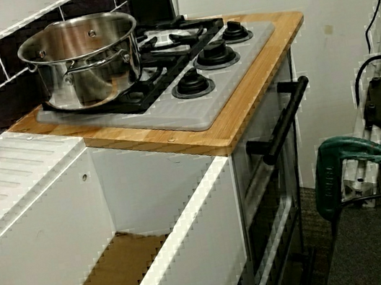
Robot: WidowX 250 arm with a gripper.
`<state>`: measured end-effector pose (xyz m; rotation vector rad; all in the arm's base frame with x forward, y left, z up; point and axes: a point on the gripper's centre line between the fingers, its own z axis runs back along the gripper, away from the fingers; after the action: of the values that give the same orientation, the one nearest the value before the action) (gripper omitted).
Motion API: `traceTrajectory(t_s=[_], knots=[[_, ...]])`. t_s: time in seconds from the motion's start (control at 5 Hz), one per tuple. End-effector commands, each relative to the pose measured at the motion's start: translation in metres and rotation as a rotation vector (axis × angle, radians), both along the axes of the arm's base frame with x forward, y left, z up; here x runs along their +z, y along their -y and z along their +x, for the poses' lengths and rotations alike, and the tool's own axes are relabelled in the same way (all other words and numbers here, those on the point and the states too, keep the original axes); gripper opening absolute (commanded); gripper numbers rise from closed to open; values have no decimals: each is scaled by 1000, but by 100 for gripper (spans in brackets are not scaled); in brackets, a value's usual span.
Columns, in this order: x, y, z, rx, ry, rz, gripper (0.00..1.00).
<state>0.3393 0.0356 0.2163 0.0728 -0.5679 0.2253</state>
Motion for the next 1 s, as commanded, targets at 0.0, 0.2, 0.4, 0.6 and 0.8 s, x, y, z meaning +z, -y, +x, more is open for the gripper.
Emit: traceTrajectory(t_s=[0.0, 0.2, 0.4, 0.6, 0.8], knots=[[17, -7, -2, 29, 19, 64, 0], [15, -6, -4, 29, 9, 84, 0], [13, -6, -5, 37, 8, 107, 0], [12, -5, -4, 46, 9, 139, 0], [10, -4, -3, 67, 21, 180, 0]])
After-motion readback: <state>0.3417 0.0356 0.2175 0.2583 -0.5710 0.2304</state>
